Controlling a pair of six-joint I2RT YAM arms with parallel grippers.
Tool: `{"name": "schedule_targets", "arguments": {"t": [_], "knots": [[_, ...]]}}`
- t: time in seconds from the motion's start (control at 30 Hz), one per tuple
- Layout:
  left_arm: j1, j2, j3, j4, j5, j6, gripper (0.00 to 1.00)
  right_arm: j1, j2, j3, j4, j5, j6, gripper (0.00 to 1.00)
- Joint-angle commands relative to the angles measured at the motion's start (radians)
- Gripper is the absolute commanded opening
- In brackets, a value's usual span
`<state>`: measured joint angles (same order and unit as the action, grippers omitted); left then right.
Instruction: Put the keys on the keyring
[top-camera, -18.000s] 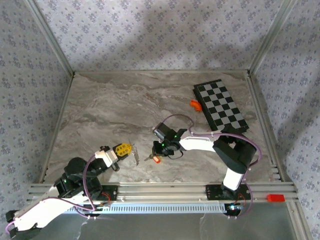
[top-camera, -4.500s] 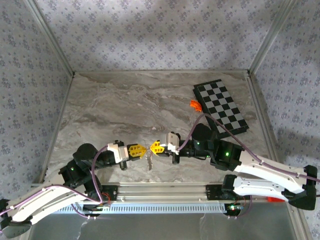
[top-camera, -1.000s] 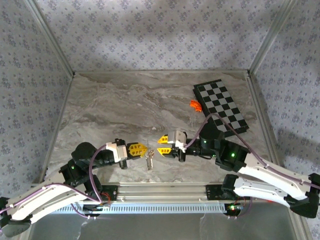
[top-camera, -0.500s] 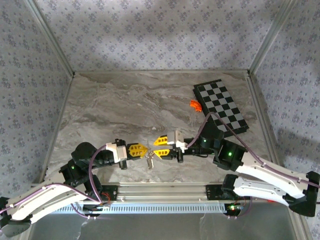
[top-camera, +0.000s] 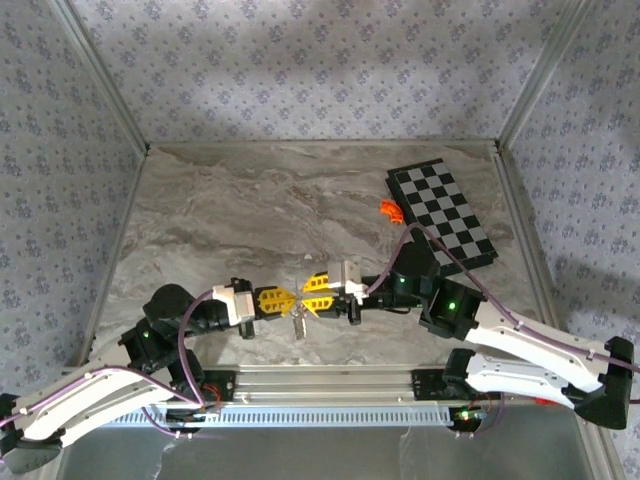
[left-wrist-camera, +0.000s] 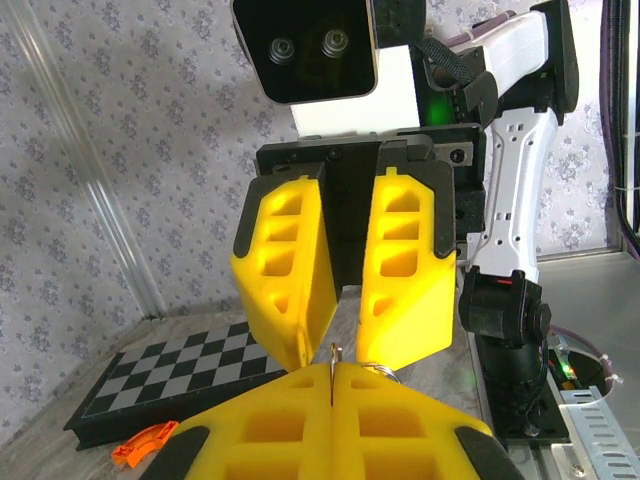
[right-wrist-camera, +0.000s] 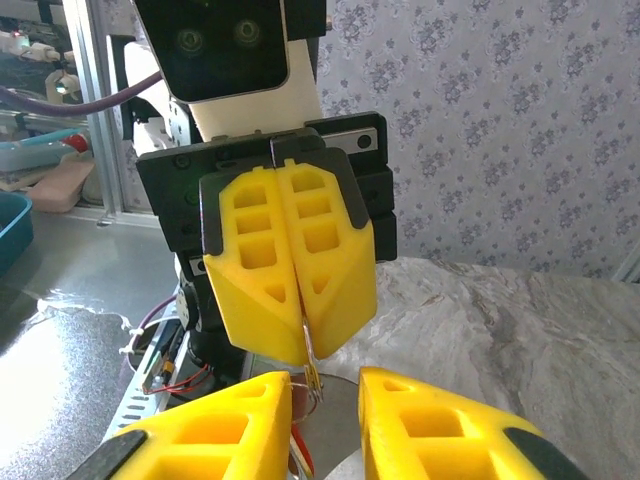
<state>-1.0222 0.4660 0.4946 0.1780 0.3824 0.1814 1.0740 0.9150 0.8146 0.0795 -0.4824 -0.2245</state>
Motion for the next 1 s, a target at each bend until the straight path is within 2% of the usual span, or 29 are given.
{"name": "schedule_targets", "arguments": {"t": [0.0, 0.2, 0.37, 0.43, 0.5, 0.53, 0.67, 0.73, 0.87, 0.97], "knots": [[-0.001, 0.003, 0.016, 0.055, 0.026, -0.014, 0.0, 0.009, 0.006, 0.024, 0.019, -0.02, 0.01, 0.21], [-0.001, 0.006, 0.019, 0.057, 0.027, -0.014, 0.0, 0.012, 0.016, 0.028, -0.001, -0.014, -0.001, 0.16], [-0.001, 0.013, 0.022, 0.048, 0.025, -0.011, 0.0, 0.013, 0.022, 0.033, -0.023, 0.015, -0.018, 0.05], [-0.001, 0.016, 0.03, 0.03, 0.016, -0.005, 0.0, 0.014, 0.029, 0.052, -0.067, 0.04, -0.038, 0.0], [-0.001, 0.024, 0.049, -0.027, -0.01, 0.016, 0.0, 0.014, 0.039, 0.084, -0.137, 0.064, -0.066, 0.0], [-0.001, 0.029, 0.062, -0.067, -0.032, 0.028, 0.01, 0.016, 0.047, 0.106, -0.183, 0.08, -0.084, 0.0], [-0.001, 0.05, 0.108, -0.196, -0.122, 0.082, 0.19, 0.033, 0.074, 0.176, -0.338, 0.173, -0.16, 0.0], [-0.001, 0.077, 0.129, -0.238, -0.189, 0.093, 0.23, 0.039, 0.096, 0.219, -0.42, 0.215, -0.195, 0.0], [-0.001, 0.13, 0.152, -0.261, -0.199, 0.096, 0.25, 0.048, 0.143, 0.285, -0.521, 0.286, -0.22, 0.0], [-0.001, 0.153, 0.162, -0.269, -0.186, 0.096, 0.22, 0.048, 0.163, 0.316, -0.563, 0.294, -0.23, 0.0]]}}
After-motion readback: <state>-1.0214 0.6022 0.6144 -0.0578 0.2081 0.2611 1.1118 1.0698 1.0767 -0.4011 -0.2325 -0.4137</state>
